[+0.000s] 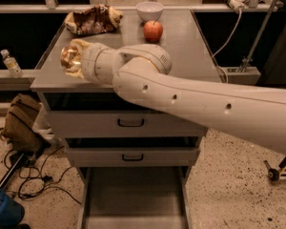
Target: Pick orange can from bottom drawer and place on counter
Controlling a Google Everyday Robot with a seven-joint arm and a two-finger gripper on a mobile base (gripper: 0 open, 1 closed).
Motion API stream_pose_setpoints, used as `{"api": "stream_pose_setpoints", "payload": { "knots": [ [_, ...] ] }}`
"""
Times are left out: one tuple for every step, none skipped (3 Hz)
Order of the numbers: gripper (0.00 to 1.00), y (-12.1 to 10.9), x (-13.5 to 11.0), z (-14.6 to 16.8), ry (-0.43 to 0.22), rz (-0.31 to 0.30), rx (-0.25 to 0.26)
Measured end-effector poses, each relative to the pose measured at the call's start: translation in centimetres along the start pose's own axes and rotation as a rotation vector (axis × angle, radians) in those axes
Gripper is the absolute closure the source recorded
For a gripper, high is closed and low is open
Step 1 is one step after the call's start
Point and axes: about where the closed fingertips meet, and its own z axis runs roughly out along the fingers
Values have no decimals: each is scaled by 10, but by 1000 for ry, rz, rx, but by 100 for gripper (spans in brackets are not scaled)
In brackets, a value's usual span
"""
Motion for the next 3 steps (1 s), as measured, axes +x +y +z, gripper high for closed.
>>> {"api": "stream_pose_setpoints", "payload": {
  "knots": [
    [100, -17, 53, -15, 15, 123, 60],
    [100, -37, 79, -25, -1, 174, 123],
    [100, -51, 91, -21, 18, 177, 124]
  ]
}}
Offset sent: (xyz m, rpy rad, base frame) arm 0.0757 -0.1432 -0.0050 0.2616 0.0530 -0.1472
